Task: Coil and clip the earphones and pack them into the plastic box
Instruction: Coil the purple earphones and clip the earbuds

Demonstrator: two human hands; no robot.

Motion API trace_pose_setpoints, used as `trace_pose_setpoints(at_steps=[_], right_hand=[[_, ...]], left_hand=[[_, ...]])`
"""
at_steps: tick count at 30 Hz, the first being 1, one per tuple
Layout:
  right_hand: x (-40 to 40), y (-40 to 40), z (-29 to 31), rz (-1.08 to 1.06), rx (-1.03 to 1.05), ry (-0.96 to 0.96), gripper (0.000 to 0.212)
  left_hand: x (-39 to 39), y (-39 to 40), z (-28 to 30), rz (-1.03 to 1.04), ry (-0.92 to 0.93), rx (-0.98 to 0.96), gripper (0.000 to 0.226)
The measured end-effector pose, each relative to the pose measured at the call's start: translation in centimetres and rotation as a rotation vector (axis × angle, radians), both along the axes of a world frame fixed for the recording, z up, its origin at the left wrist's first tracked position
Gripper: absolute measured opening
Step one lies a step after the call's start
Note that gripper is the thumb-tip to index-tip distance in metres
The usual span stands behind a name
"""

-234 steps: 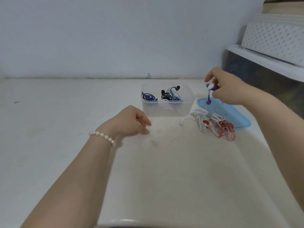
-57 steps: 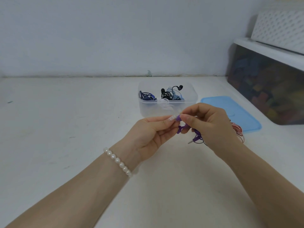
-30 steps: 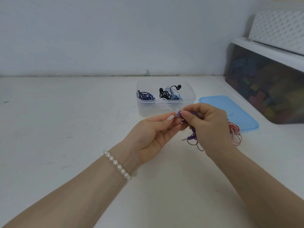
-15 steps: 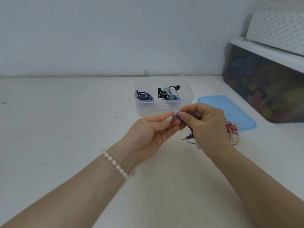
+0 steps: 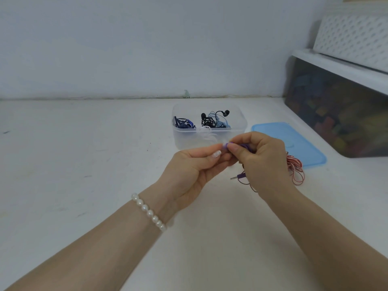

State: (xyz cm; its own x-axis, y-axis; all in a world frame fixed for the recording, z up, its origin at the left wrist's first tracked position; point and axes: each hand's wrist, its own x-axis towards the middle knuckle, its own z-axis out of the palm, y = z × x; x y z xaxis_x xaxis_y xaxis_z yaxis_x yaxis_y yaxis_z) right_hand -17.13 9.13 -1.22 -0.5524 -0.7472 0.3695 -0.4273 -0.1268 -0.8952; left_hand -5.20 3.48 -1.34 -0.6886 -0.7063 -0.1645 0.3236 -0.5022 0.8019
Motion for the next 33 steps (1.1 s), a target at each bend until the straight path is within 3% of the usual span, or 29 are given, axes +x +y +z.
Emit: trace_pose_setpoints(at_steps=[10, 18, 20, 26, 33], right_hand=[[0.6, -0.1, -0.8, -0.154, -0.091, 0.337, 0.005], [0.6, -0.4, -1.6, -0.184, -0.158, 0.594, 0.005], [0.5, -0.3, -1.4, -0.157, -0.176, 0.517, 0.004], [-0.3, -0.1, -0.4, 0.071, -0.109, -0.081, 0.019], [0.0, 0.0, 0.0, 0.149, -0.105, -0.212, 0.017]], left_hand=[[0.0, 0.1, -0.1, 0.007, -0.004, -0.027, 0.023], [0.1, 0.5, 0.0, 0.034, -0.029, -0.134, 0.024], [0.1, 0.4, 0.2, 0.033, -0.020, -0.111, 0.023], [0.3, -0.3, 0.6, 0.046, -0.008, -0.008, 0.019], [0.0, -0.4, 0.1, 0.109, -0.053, -0.023, 0.015]])
